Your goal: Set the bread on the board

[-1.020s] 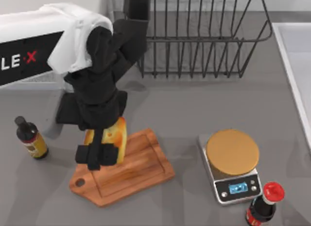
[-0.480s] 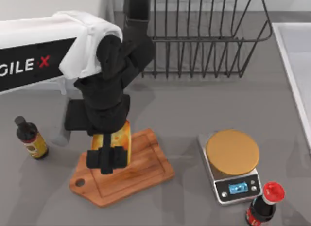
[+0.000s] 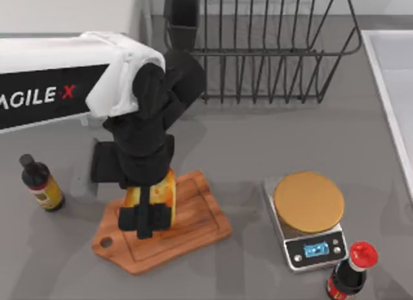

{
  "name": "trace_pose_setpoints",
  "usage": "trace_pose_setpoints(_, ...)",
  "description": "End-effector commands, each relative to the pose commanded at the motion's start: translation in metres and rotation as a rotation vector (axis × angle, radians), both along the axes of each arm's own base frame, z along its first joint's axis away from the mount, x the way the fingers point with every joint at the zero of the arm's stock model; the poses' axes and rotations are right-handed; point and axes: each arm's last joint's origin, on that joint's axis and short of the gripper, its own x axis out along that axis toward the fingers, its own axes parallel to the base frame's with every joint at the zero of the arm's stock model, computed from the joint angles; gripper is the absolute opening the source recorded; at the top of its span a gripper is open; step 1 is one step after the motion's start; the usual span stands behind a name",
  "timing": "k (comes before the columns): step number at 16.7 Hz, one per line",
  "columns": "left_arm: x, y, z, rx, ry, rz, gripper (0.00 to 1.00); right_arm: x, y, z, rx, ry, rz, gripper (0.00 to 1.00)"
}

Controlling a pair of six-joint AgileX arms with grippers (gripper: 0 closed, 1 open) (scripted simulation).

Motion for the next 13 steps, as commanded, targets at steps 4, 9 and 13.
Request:
trace_pose_setpoints(4, -0.001, -0.001, -0.013, 0.000, 0.003, -0.003, 0.00, 0.000, 0.000, 0.000, 0.000, 0.000, 0.000, 1.00)
trace_pose_setpoints(9, -0.002, 0.000, -0.024, 0.001, 0.001, -0.005, 0.00, 0.000, 0.000, 0.000, 0.000, 0.000, 0.000, 1.00)
trace_pose_setpoints(13, -0.002, 0.000, -0.024, 0.001, 0.001, -0.005, 0.15, 0.000, 0.000, 0.000, 0.000, 0.000, 0.000, 1.00)
